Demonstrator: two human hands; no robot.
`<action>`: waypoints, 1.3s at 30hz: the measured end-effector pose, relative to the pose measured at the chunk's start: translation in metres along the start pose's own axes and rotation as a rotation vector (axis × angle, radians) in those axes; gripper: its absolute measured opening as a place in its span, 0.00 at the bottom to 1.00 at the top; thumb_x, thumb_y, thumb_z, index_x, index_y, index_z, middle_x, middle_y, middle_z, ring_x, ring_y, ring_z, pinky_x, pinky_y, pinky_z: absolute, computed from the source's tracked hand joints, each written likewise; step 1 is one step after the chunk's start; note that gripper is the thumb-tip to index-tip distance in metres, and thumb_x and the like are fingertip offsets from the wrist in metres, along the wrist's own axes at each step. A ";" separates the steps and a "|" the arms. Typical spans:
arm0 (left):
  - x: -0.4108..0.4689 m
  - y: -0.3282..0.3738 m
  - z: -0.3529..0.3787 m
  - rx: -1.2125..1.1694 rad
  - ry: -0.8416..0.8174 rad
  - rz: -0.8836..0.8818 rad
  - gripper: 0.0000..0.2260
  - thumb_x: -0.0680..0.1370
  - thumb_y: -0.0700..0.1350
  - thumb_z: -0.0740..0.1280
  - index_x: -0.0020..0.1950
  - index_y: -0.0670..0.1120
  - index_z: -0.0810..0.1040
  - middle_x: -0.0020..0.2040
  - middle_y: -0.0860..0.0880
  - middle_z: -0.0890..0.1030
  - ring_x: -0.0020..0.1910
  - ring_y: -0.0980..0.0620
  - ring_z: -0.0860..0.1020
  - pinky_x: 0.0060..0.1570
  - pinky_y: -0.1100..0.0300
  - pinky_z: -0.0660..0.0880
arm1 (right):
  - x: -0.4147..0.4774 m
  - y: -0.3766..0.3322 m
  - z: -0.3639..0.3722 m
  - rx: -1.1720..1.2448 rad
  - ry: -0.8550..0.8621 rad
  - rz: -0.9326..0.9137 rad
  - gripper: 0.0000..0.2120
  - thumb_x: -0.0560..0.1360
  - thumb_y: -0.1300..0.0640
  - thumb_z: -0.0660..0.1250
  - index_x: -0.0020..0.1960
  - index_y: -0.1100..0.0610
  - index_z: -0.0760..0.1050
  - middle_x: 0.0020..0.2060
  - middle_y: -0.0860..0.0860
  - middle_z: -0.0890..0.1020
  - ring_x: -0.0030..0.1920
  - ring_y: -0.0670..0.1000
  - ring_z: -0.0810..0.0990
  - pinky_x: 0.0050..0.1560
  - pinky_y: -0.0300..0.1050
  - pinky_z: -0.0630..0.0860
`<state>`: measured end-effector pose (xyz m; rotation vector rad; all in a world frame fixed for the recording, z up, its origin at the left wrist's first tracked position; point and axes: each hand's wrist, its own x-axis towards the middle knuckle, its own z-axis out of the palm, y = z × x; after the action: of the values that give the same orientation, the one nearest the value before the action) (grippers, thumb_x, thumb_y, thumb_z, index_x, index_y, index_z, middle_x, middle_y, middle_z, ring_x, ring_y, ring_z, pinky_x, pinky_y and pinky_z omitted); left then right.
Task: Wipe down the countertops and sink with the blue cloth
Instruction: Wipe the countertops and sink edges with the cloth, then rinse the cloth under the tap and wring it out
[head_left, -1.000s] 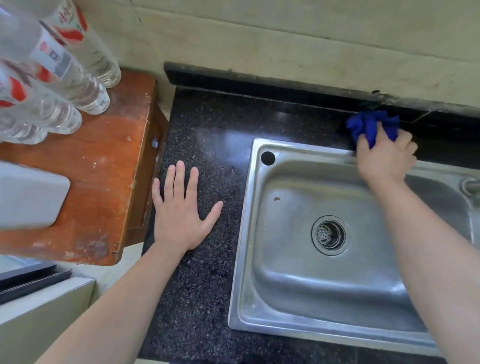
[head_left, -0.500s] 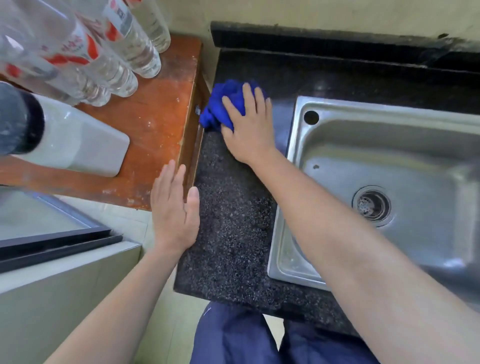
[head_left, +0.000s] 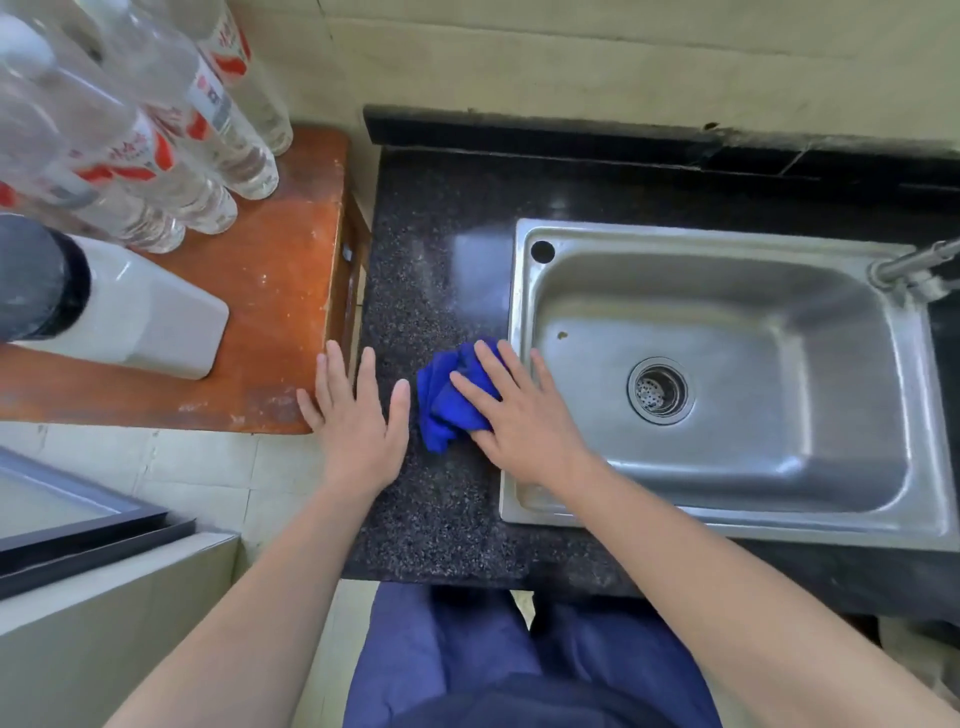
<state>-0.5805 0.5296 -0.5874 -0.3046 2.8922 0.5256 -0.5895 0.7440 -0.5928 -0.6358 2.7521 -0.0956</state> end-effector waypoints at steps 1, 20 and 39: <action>-0.004 -0.004 -0.002 0.006 -0.011 -0.003 0.29 0.81 0.61 0.48 0.79 0.49 0.58 0.81 0.44 0.47 0.80 0.47 0.44 0.75 0.39 0.44 | 0.018 -0.002 -0.005 0.024 0.017 0.072 0.30 0.78 0.40 0.53 0.78 0.47 0.63 0.80 0.58 0.58 0.78 0.63 0.57 0.76 0.66 0.52; -0.011 0.072 -0.006 0.038 -0.354 0.054 0.30 0.82 0.63 0.49 0.81 0.50 0.54 0.81 0.45 0.46 0.79 0.44 0.47 0.74 0.36 0.48 | -0.132 0.034 -0.008 0.041 -0.212 0.220 0.29 0.75 0.47 0.66 0.76 0.47 0.67 0.74 0.55 0.70 0.73 0.60 0.69 0.69 0.58 0.70; -0.037 0.290 -0.032 0.186 -0.078 0.536 0.29 0.82 0.62 0.51 0.80 0.50 0.54 0.81 0.44 0.47 0.80 0.43 0.45 0.77 0.45 0.49 | -0.210 0.241 -0.103 0.586 0.303 0.742 0.22 0.84 0.49 0.54 0.78 0.47 0.63 0.70 0.53 0.71 0.66 0.58 0.73 0.58 0.49 0.70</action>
<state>-0.6171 0.7898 -0.4555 0.5194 2.8985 0.3238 -0.5440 1.0519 -0.4667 0.5891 2.8184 -0.8300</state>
